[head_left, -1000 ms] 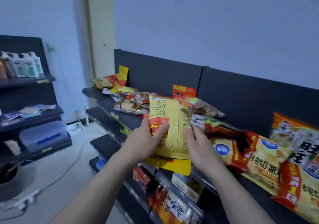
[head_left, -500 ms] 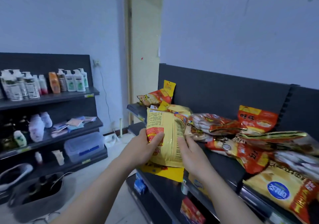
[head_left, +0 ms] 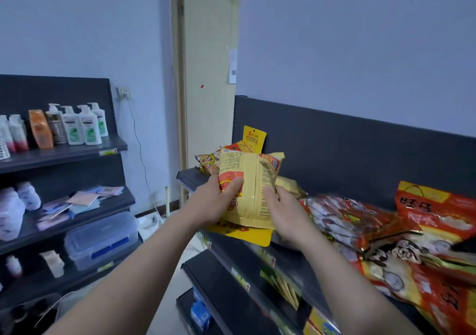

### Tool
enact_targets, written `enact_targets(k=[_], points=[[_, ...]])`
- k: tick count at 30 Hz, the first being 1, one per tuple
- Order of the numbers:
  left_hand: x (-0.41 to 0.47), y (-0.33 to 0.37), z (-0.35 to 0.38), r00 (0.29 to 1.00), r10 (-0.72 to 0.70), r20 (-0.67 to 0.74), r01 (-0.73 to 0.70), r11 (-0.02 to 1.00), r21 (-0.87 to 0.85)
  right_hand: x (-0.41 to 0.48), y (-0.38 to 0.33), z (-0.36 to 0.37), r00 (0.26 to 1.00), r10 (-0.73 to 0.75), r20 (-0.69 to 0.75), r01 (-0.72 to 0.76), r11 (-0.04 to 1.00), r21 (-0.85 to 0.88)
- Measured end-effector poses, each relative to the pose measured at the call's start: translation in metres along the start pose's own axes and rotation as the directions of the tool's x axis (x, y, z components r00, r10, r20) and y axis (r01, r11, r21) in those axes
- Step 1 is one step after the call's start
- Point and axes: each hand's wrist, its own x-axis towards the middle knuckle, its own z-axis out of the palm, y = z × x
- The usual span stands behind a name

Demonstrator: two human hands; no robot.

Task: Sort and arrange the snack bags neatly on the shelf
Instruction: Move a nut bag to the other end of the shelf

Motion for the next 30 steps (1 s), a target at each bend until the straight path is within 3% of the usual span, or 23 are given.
enact_targets(k=[8,17,22,26,30], points=[[0.139,-0.001,0.003,0.998,0.068,0.006,-0.068,0.995,0.075,0.147,0.013,-0.001,0.999,0.0,-0.047,0.0,1.0,-0.01],[0.276,-0.032,0.03,0.982,0.121,0.148,-0.149,0.968,0.202,0.254,0.043,0.019,0.979,0.183,-0.094,-0.184,0.983,0.0],[0.341,-0.048,0.047,0.949,0.164,0.27,-0.24,0.929,0.28,0.3,0.055,0.031,0.925,0.353,-0.14,-0.353,0.935,0.021],[0.382,-0.059,0.059,0.912,0.17,0.373,-0.291,0.91,0.296,0.322,0.057,0.043,0.883,0.431,-0.189,-0.448,0.892,-0.062],[0.403,-0.075,0.076,0.863,0.188,0.47,-0.397,0.828,0.397,0.329,0.062,0.052,0.862,0.455,-0.224,-0.503,0.823,-0.264]])
